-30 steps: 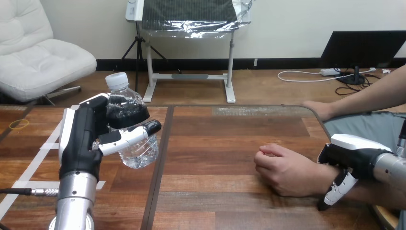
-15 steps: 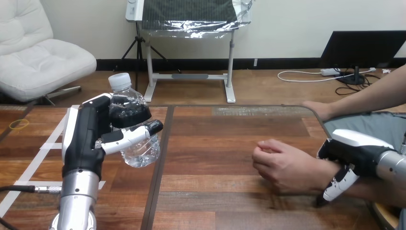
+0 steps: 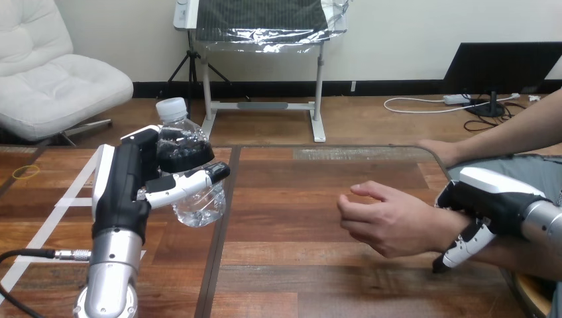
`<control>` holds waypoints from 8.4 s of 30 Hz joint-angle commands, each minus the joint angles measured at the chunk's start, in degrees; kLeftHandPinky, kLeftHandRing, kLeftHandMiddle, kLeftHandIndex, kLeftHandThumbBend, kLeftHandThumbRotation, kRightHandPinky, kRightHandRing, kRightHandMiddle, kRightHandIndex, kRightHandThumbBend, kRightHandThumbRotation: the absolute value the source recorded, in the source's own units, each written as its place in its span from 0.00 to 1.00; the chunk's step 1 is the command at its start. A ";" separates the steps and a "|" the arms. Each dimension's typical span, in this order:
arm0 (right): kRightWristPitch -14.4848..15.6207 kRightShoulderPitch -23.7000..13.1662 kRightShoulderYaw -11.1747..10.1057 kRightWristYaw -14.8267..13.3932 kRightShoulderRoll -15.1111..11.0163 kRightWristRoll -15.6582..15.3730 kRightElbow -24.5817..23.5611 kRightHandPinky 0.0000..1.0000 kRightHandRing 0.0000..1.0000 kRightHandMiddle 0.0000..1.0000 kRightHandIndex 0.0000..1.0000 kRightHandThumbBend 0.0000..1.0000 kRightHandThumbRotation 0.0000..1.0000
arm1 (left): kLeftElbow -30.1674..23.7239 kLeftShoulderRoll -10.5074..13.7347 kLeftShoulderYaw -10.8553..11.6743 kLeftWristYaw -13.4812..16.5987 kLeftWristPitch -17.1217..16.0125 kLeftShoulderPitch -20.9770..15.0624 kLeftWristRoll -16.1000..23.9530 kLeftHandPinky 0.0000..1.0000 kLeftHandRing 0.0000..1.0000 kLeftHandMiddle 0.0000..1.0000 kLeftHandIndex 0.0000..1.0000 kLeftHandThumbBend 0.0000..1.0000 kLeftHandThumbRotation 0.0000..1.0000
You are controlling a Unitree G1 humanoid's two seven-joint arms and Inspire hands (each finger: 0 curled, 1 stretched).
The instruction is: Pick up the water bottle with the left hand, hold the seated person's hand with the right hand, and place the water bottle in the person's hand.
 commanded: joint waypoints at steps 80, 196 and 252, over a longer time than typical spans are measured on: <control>8.83 2.15 -1.19 4.58 6.25 3.53 -17.91 0.13 0.18 0.24 0.25 0.72 0.00 | 28.57 -14.84 -7.19 4.32 -9.36 -26.16 0.58 0.32 0.39 0.44 0.45 0.69 0.00; 13.25 3.83 -1.78 15.47 5.77 6.29 -22.16 0.65 0.73 0.79 0.83 1.00 0.93 | 21.99 -12.42 -10.25 -6.37 -9.54 -16.17 -2.38 0.95 0.88 0.87 0.87 1.00 1.00; -5.49 27.66 -14.36 -26.18 26.35 14.77 -35.04 0.77 0.86 0.88 0.91 0.70 1.00 | -4.30 -10.67 -8.94 -6.66 -16.65 8.97 -7.36 0.88 0.82 0.84 0.84 0.96 1.00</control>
